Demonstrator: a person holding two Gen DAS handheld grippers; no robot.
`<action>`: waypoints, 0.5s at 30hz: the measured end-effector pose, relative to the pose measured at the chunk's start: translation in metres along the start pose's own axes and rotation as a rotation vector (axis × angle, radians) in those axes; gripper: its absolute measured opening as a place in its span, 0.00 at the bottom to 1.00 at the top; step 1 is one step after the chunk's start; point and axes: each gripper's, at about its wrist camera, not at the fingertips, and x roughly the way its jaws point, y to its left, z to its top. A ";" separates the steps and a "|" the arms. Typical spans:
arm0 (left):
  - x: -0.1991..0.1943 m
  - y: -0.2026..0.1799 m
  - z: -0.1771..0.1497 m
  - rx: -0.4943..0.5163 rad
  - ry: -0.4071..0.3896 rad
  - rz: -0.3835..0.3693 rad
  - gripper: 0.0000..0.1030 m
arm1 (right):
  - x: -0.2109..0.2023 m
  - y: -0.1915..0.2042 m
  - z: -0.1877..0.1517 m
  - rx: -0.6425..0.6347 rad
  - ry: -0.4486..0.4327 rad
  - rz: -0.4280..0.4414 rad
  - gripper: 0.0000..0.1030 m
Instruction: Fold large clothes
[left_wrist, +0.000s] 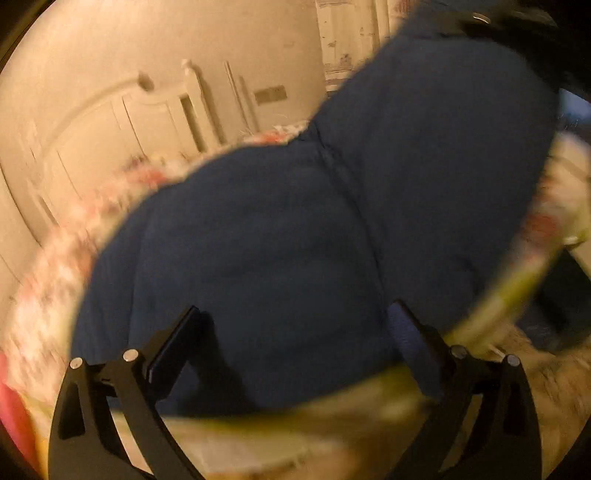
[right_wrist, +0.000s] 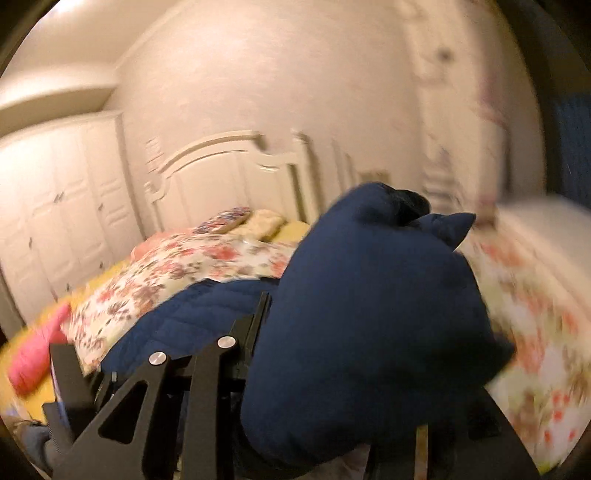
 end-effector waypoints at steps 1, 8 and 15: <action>-0.004 0.009 -0.007 -0.006 0.023 -0.060 0.97 | 0.004 0.021 0.007 -0.070 -0.009 0.003 0.40; -0.077 0.136 -0.010 -0.213 -0.138 0.136 0.97 | 0.061 0.178 -0.003 -0.543 0.027 0.089 0.40; -0.130 0.242 0.003 -0.438 -0.250 0.299 0.97 | 0.104 0.290 -0.134 -1.166 0.096 0.105 0.54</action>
